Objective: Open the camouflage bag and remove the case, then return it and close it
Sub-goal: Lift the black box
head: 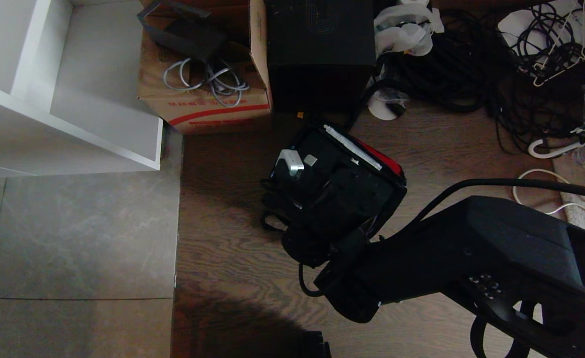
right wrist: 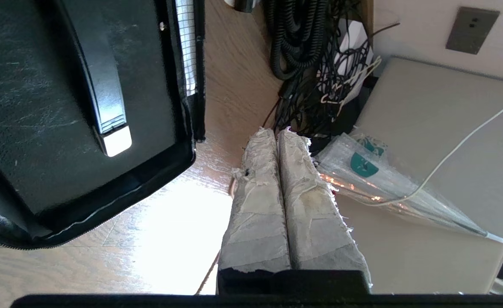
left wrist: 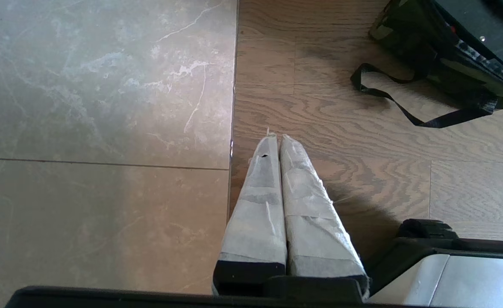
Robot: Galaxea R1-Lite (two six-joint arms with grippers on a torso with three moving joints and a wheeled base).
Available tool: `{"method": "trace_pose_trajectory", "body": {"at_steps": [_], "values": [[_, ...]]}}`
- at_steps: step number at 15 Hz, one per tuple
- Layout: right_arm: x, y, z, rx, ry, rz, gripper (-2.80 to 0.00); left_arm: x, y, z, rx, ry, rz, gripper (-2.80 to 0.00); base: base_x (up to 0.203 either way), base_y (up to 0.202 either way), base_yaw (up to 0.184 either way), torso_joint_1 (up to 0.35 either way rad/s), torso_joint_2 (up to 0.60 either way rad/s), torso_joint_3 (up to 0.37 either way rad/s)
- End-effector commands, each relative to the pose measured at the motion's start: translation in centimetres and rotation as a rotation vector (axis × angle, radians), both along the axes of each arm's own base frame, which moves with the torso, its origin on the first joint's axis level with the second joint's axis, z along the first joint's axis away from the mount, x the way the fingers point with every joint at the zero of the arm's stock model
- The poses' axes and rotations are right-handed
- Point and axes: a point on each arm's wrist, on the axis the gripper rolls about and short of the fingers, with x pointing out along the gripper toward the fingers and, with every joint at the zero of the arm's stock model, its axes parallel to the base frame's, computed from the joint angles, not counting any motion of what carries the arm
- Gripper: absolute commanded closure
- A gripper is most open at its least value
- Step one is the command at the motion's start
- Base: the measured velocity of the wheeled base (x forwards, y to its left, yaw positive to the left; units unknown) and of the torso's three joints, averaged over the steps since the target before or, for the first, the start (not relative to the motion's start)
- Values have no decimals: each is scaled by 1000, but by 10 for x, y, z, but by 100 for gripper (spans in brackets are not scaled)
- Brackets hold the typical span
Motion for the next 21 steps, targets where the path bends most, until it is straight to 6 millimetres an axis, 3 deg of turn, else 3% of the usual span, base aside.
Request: {"method": "trace_pose_trajectory", "body": {"at_steps": [1,6,10,12,15,19,21], "values": [[-1,0,3,7,-3,-5,0,0,0,0,0,4,1,0,0,0,0,0,0,0],[-9,1,-10,-91,55,12,0,0,0,0,0,3,1,0,0,0,0,0,0,0],[-33,11,0,-129,72,56,0,0,0,0,-1,1,1,0,0,0,0,0,0,0],[-35,13,0,-104,60,65,0,0,0,0,-1,1,1,0,0,0,0,0,0,0],[-49,0,10,-51,49,67,0,0,0,0,-1,1,1,0,0,0,0,0,0,0],[-76,-21,-1,-79,90,90,0,0,0,0,-1,1,1,0,0,0,0,0,0,0],[-81,-23,-9,-64,91,97,0,0,0,0,-1,1,1,0,0,0,0,0,0,0]]}}
